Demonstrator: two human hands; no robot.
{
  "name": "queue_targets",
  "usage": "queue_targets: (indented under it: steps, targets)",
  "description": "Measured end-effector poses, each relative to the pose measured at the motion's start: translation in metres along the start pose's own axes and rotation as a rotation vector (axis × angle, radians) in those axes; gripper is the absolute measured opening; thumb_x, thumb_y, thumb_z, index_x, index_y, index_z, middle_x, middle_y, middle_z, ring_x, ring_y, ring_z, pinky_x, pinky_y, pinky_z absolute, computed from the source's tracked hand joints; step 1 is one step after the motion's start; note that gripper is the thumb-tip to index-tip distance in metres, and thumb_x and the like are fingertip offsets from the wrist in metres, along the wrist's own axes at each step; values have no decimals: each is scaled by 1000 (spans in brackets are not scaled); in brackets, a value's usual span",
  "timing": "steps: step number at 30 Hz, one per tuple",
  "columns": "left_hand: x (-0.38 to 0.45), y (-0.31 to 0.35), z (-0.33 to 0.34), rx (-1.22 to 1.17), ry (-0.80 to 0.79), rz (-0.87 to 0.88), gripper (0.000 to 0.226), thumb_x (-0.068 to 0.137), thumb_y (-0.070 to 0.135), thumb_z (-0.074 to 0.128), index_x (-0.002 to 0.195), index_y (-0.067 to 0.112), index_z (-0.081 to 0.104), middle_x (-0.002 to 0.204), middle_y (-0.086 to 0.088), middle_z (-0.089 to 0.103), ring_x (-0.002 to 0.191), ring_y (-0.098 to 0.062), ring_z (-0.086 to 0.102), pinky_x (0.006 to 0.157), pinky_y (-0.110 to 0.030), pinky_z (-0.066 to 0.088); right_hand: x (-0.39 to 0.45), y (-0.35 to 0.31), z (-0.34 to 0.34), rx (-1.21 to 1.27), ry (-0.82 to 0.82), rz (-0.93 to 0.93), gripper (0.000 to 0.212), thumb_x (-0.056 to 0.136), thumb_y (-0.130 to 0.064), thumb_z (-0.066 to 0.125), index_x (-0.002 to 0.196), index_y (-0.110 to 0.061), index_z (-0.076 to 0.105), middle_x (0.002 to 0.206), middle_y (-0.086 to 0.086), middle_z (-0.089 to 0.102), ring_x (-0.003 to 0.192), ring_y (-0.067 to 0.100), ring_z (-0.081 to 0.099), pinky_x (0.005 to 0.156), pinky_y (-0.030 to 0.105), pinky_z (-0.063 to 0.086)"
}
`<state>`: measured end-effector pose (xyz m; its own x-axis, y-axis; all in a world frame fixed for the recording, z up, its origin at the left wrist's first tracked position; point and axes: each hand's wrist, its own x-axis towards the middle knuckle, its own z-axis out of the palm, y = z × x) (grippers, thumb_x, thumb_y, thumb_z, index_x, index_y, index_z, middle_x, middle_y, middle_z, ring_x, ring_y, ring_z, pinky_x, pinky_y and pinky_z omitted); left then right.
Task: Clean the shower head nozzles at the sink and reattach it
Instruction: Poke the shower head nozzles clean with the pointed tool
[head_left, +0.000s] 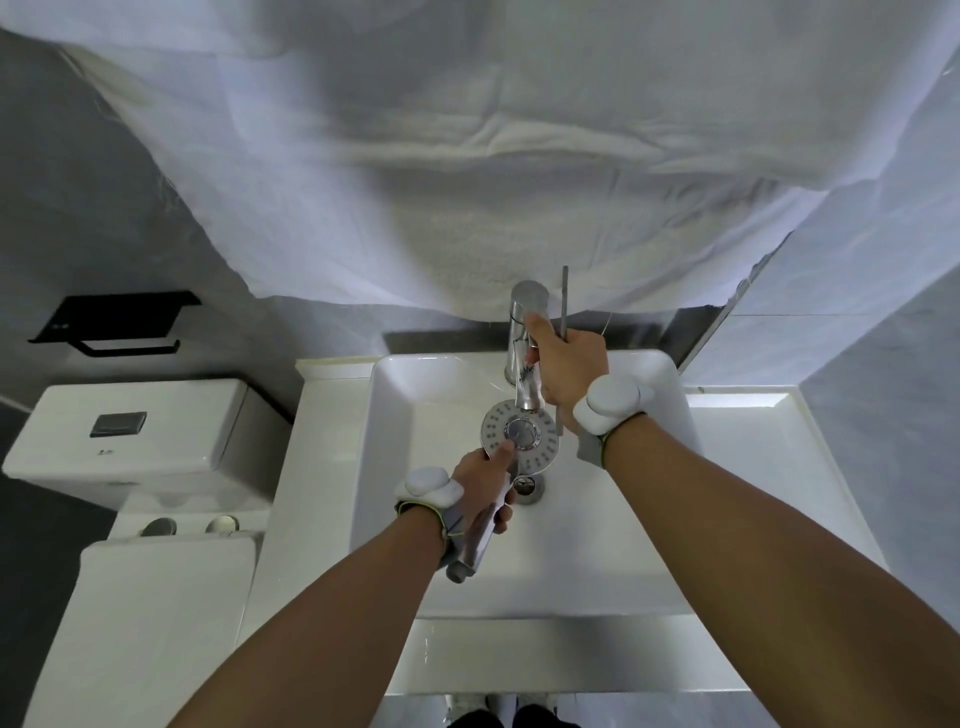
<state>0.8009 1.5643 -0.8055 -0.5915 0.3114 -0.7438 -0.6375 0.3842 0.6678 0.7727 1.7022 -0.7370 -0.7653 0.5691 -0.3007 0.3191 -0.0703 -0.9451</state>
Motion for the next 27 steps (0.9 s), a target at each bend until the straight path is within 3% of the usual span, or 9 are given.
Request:
queue_targets:
  steps: [5, 13, 19, 24, 27]
  targets:
    - [-8, 5, 5, 24, -10, 4, 40, 101, 45, 45, 100, 5, 49, 71, -14, 45, 47, -19, 38, 51, -25, 32, 5, -7, 2, 42, -3, 27, 53, 81, -44, 63, 32, -25, 55, 39, -7, 46, 27, 6, 33, 40, 23, 30]
    - [-13, 11, 8, 56, -16, 6, 44, 99, 49, 49, 103, 5, 50, 71, -14, 44, 48, -20, 37, 49, -24, 34, 10, -7, 1, 14, -12, 45, 44, 83, -46, 62, 50, -18, 53, 39, -8, 48, 26, 4, 34, 45, 26, 30]
    - [-11, 8, 13, 52, -23, 4, 45, 99, 49, 49, 100, 4, 50, 66, -13, 42, 47, -19, 35, 48, -23, 31, 14, -5, 2, 5, -14, 42, 46, 79, -49, 62, 43, -21, 54, 41, -7, 52, 27, 5, 35, 45, 25, 30]
    - [-7, 9, 13, 62, -20, 5, 47, 98, 50, 48, 98, 3, 50, 66, -13, 42, 46, -19, 35, 46, -24, 31, 18, -6, 2, -3, -39, 59, 41, 76, -51, 61, 49, -21, 55, 40, -8, 48, 28, 7, 36, 43, 25, 31]
    - [-3, 9, 12, 69, -21, -3, 51, 97, 54, 48, 97, 3, 50, 65, -12, 43, 44, -19, 36, 45, -23, 33, 21, -5, 2, 12, -47, 62, 46, 75, -50, 60, 39, -21, 58, 41, -7, 49, 28, 8, 36, 40, 23, 31]
